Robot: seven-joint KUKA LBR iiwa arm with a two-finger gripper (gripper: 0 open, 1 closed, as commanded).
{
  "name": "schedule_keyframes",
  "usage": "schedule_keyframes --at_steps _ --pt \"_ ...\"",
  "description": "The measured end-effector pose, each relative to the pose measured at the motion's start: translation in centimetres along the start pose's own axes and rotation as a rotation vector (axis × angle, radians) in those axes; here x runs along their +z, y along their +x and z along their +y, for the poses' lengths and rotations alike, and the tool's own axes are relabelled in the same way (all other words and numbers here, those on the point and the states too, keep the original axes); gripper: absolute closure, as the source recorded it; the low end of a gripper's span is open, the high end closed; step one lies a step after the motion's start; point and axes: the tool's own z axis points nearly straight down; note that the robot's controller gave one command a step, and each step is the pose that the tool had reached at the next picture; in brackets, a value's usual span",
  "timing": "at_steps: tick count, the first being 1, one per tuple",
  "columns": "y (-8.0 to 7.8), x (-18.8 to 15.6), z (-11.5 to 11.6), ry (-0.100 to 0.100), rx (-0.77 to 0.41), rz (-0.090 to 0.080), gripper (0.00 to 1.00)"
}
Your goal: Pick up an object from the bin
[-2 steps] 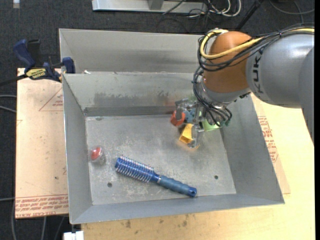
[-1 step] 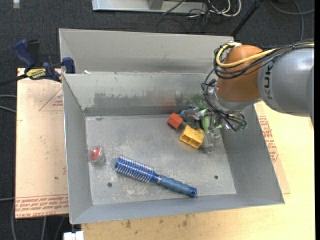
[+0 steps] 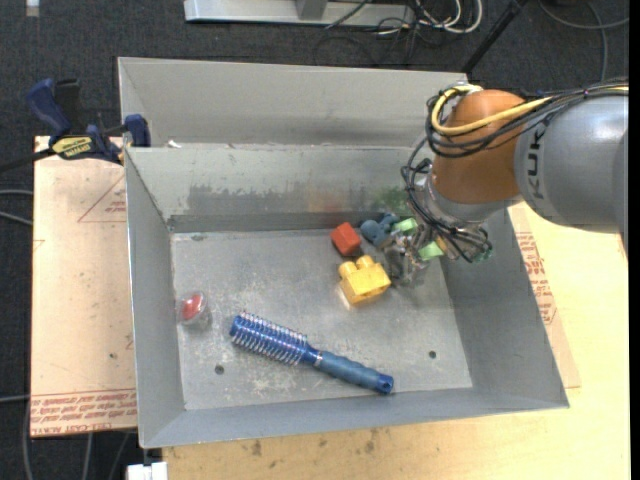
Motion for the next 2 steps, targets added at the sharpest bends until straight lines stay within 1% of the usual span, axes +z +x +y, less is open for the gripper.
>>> schedule_keyframes --at_steps 1,2 --pt "0.0 0.0 0.0 -0.001 0.0 0.001 0.0" --pt "-4.0 0.2 6.2 -0.002 -0.314 -0.001 0.0"
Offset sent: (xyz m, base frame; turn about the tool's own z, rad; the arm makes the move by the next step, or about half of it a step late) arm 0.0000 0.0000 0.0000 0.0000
